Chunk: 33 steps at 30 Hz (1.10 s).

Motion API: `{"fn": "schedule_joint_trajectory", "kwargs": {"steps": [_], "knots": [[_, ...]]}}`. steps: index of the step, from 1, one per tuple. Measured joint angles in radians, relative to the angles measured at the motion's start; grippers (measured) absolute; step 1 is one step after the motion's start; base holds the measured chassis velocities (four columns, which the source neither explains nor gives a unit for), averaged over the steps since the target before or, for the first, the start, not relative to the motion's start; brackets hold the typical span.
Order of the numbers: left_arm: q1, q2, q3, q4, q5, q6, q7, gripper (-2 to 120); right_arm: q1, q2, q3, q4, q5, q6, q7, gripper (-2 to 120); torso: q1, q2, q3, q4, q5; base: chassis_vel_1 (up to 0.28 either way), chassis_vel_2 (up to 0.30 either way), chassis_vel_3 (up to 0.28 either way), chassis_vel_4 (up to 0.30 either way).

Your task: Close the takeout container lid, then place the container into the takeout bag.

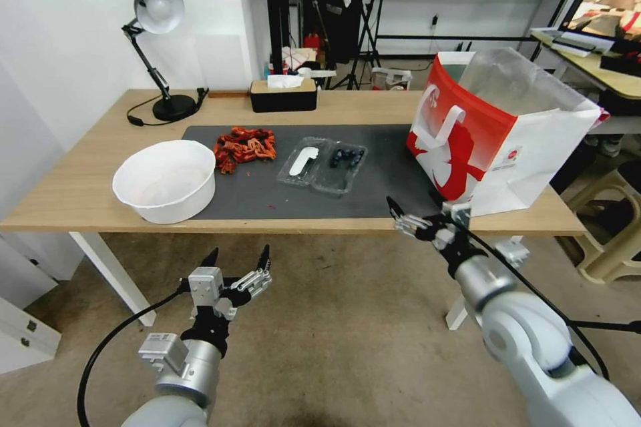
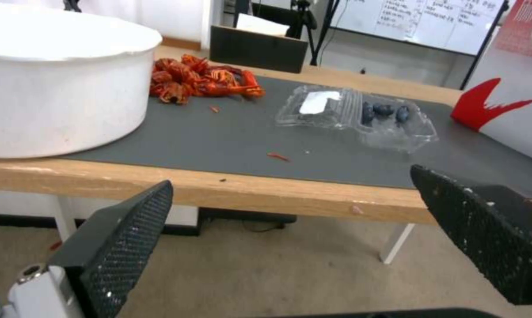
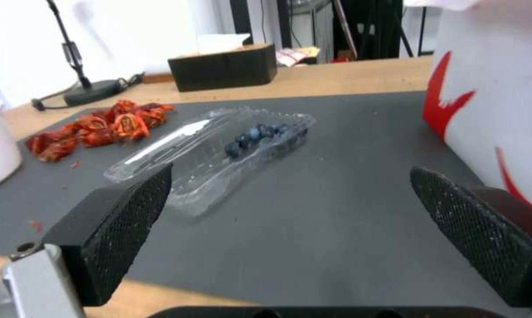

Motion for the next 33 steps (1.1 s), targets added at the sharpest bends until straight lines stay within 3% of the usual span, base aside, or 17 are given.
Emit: {"fn": "schedule_joint_trajectory", "kwargs": {"steps": [3,6,19,25,33], "knots": [[0.0,-0.002,-0.002,0.002,0.0,-0.002,0.0,100,0.058,-0.003,-0.043,-0.019,0.019,-0.035,0.048,100,0.0,0.0,0.0,0.0,-0.0001,0.0,0.0,0.0,0.0],[0.002,-0.007,-0.004,0.008,0.001,-0.007,-0.001,100,0.172,-0.001,-0.126,-0.058,0.088,-0.12,0.163,100,0.0,0.0,0.0,0.0,-0.0002,0.0,0.0,0.0,0.0],[0.001,-0.021,-0.005,0.024,0.006,-0.011,-0.004,100,0.447,0.05,-0.297,-0.161,0.276,-0.313,0.472,100,0.0,0.0,0.0,0.0001,-0.0003,0.0,0.0,0.0,0.0],[0.0,-0.022,-0.006,0.029,0.005,-0.011,-0.004,100,0.517,0.073,-0.346,-0.206,0.331,-0.384,0.562,100,0.0,0.0,0.0,-0.0001,0.0,0.0,0.0,0.0,0.0],[-0.002,-0.024,-0.007,0.033,0.004,-0.01,-0.009,100,0.572,0.09,-0.404,-0.263,0.334,-0.412,0.613,100,0.0,0.0,0.0,0.0,-0.0001,0.0,0.0,0.0,0.0]]}}
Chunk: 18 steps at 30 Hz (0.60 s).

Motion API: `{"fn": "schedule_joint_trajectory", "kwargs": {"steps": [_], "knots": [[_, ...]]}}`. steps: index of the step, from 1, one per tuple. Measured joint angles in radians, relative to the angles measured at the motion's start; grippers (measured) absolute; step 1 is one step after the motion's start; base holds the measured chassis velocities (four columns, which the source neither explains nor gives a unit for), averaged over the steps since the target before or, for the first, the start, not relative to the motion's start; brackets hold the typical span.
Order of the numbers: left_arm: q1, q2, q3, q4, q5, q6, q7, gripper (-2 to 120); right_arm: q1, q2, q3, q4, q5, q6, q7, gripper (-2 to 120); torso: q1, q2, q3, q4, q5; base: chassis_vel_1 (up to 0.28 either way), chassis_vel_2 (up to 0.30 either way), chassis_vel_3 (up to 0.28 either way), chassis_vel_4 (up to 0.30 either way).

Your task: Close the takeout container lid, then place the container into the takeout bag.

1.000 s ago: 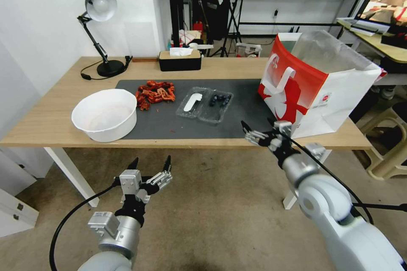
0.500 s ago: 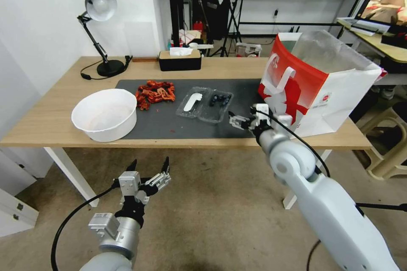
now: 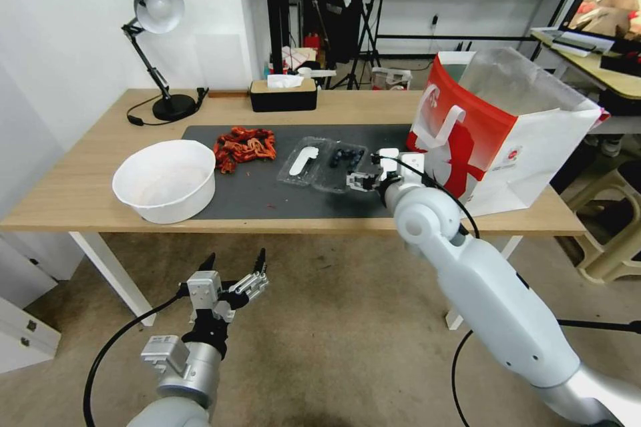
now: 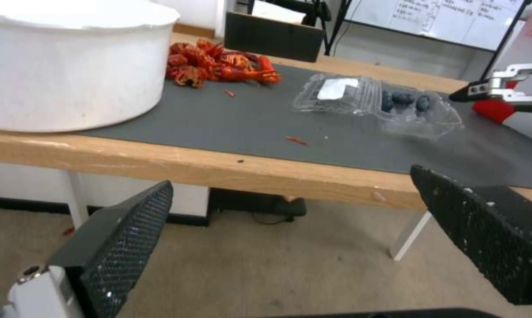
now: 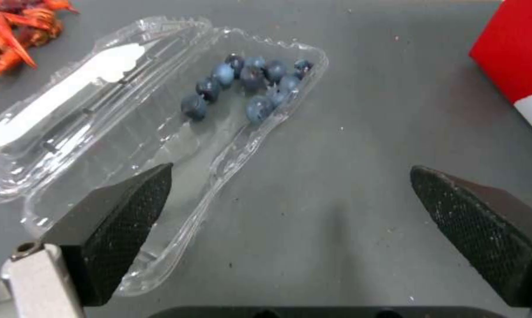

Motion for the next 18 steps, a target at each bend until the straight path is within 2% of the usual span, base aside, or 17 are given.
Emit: {"fn": "schedule_joint_trajectory", "kwargs": {"steps": [7,18], "knots": [[-0.002,-0.002,-0.001,0.005,-0.001,0.0,-0.001,100,0.026,0.015,-0.039,-0.042,-0.003,-0.002,0.023,100,0.0,0.0,0.0,0.0,0.0,0.0,0.0,0.0,0.0],[-0.008,-0.011,0.004,0.011,-0.001,0.0,-0.007,100,0.027,0.018,-0.039,-0.063,0.006,0.0,0.006,100,0.0,0.0,0.0,-0.0001,0.0001,0.0,0.0,0.0,0.0]]}}
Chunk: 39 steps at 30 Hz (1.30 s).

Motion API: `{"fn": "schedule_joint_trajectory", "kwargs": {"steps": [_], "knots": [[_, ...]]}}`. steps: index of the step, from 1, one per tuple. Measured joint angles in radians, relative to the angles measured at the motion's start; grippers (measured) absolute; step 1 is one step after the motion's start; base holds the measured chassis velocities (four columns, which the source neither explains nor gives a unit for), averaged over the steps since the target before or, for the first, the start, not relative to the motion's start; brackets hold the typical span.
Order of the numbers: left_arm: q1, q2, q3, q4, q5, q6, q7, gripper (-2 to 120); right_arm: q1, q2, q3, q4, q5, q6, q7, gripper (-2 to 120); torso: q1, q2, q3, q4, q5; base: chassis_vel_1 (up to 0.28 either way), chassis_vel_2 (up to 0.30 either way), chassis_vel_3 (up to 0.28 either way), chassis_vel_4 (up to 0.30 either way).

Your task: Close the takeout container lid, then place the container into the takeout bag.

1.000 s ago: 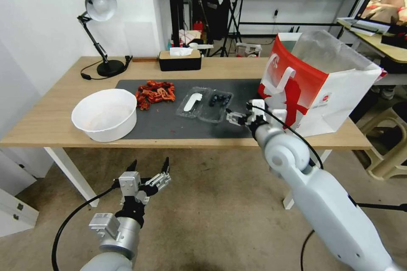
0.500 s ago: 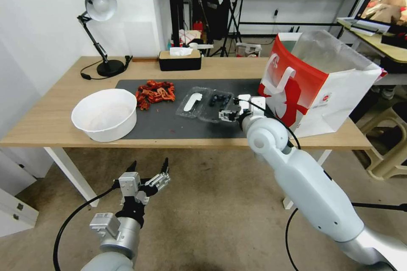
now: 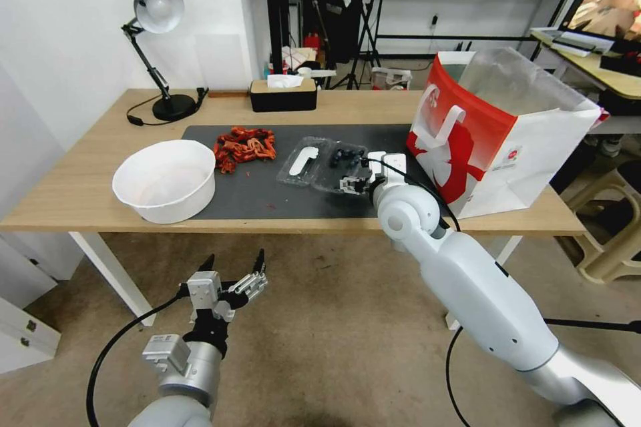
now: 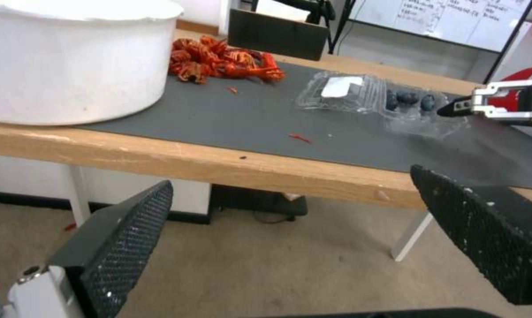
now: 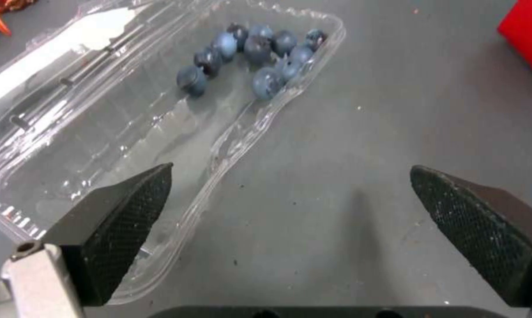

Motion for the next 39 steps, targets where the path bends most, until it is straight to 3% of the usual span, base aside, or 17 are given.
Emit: {"fn": "schedule_joint_trajectory", "kwargs": {"steps": [39], "knots": [[0.002,0.005,0.005,0.007,0.005,-0.014,-0.003,100,-0.029,-0.05,0.042,0.001,-0.008,0.002,0.01,100,0.0,0.0,0.0,0.0,0.0,0.0,0.0,0.0,0.0]]}}
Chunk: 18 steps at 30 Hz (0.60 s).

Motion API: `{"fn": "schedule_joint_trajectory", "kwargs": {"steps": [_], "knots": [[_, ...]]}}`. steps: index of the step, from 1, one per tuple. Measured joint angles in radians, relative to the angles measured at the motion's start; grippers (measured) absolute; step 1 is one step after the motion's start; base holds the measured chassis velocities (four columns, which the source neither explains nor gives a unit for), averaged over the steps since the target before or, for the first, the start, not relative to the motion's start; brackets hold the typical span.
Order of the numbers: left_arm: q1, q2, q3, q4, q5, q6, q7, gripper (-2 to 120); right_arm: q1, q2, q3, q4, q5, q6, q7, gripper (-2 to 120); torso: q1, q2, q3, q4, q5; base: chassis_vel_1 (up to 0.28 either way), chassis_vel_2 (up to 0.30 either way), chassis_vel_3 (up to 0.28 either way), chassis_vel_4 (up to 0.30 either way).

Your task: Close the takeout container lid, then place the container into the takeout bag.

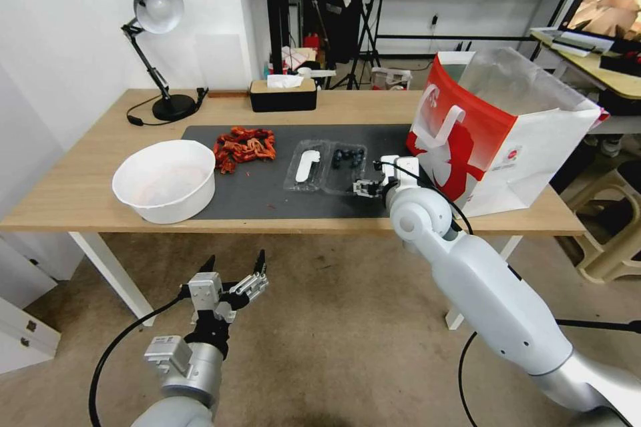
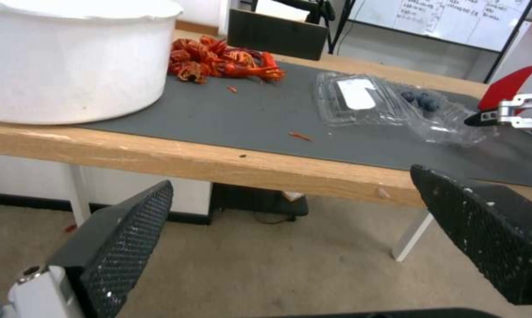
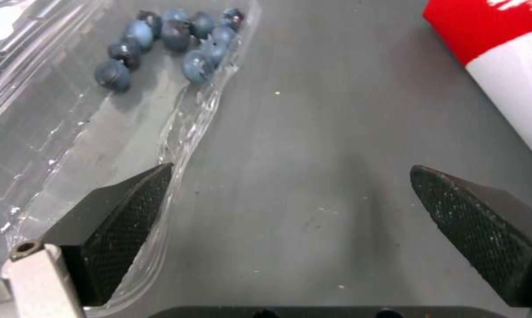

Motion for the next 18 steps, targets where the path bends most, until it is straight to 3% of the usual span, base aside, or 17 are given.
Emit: {"fn": "schedule_joint_trajectory", "kwargs": {"steps": [18], "knots": [[0.001,0.002,0.001,-0.002,-0.001,-0.003,0.002,100,-0.018,-0.01,0.035,0.019,-0.02,0.003,-0.055,100,0.0,0.0,0.0,0.0001,-0.0001,0.0,0.0,0.0,0.0]]}}
